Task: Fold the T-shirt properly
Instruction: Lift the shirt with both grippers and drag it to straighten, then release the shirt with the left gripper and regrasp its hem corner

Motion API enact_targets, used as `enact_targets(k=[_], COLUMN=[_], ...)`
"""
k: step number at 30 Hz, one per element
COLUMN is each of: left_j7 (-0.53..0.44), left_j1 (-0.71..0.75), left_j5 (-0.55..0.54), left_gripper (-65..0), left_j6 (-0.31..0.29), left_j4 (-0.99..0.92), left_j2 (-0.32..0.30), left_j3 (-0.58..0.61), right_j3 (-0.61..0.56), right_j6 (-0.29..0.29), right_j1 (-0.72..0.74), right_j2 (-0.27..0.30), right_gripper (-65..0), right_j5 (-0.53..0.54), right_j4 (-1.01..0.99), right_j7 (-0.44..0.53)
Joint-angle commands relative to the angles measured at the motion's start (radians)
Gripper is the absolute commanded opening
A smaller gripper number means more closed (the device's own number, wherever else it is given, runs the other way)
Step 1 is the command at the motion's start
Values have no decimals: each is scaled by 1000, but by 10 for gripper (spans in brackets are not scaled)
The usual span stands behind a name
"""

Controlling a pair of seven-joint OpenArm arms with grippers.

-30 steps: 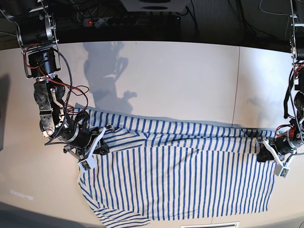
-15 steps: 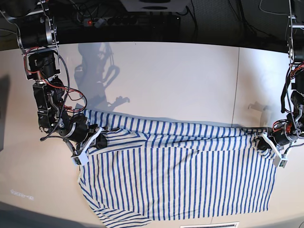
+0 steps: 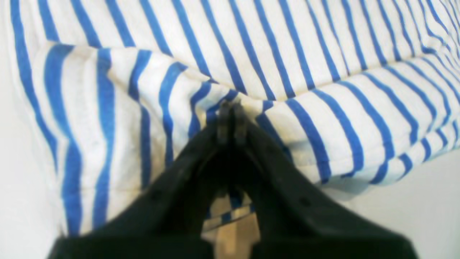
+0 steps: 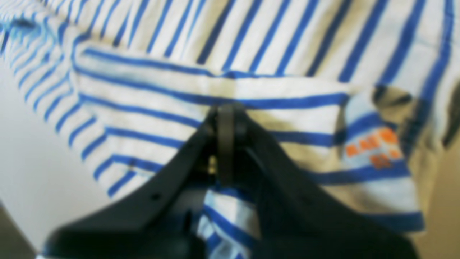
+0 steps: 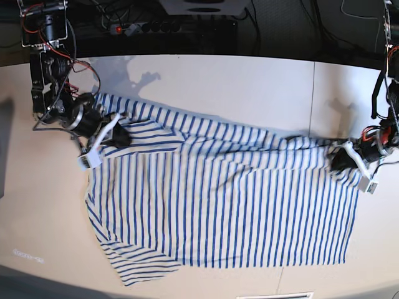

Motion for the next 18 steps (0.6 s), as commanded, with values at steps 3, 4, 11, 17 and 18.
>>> enact_targets(k=[3, 4, 11, 17, 18], left_j7=[64, 65, 64, 64, 64], left_j1=[109, 146, 396, 502, 513], left_j5=[34, 34, 29, 16, 12], left_gripper=[-650, -650, -650, -650, -650], left_j6=[-17, -17, -17, -18, -18], left_j4=[89, 119, 339, 439, 447], left_j2=[-15, -14, -11, 22, 22], left_j3=[-60, -88, -258, -360, -367], right_j3=[50, 61, 122, 198, 208], right_j6=[56, 56, 56, 58, 60], right_j1=[-84, -108, -244, -321, -332], right_j2=[32, 39, 86, 89, 89], right_gripper=[-650, -650, -650, -650, -650], right_j5=[-2, -2, 24, 61, 64], right_j4=[73, 90, 178, 225, 229], right_j7=[-45, -45, -46, -53, -53])
